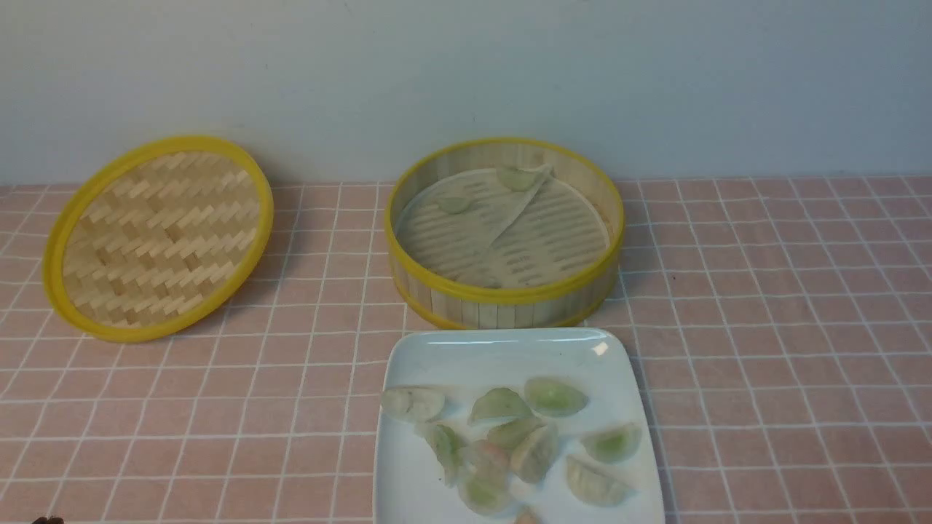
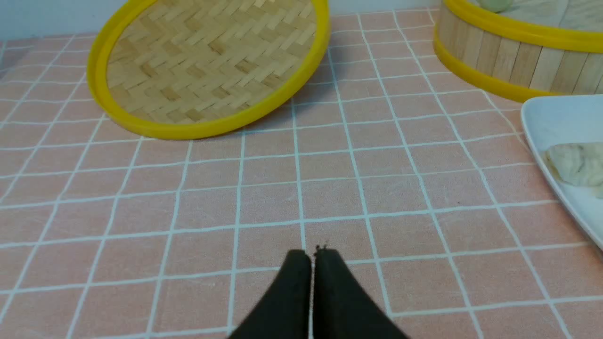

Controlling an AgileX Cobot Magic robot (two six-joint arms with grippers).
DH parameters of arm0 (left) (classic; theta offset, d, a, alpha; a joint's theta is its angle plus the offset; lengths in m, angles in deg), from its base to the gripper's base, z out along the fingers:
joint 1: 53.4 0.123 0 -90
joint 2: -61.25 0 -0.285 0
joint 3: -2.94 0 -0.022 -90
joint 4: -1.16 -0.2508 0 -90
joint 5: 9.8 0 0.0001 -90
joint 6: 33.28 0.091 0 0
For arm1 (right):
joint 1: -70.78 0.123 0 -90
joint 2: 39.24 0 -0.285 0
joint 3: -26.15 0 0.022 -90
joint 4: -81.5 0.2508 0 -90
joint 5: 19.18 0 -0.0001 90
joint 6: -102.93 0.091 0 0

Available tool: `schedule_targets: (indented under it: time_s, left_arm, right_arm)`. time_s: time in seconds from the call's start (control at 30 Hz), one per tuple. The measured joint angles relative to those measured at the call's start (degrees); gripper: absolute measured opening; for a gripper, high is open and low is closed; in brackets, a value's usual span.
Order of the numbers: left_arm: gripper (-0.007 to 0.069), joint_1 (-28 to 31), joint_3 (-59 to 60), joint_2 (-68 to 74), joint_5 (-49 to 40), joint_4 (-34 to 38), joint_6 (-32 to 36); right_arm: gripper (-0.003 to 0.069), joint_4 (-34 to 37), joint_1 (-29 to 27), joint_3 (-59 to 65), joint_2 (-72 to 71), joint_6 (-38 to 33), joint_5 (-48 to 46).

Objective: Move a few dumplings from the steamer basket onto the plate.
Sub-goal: Use the left arm to grab a dumpling from the steamer

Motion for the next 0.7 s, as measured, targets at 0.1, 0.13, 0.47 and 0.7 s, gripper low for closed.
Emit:
schedule_targets:
  time_s: [0.1,0.13,0.47,0.7]
  left_arm:
    - [-0.0006,0.0,0.0,0.0,0.0,0.0,0.0]
    - [-0.0006,0.0,0.0,0.0,0.0,0.0,0.0]
    - [-0.0006,0.0,0.0,0.0,0.0,0.0,0.0]
    - [-0.0006,0.0,0.1,0.0,1.9,1.7,-0.8]
  right_arm:
    - [-0.0014,0.0,0.0,0.0,0.0,0.0,0.0]
    - [-0.0014,0.0,0.0,0.0,0.0,0.0,0.0]
    - [-0.0014,0.0,0.0,0.0,0.0,0.0,0.0]
    - [-0.0014,0.0,0.0,0.0,0.0,0.0,0.0]
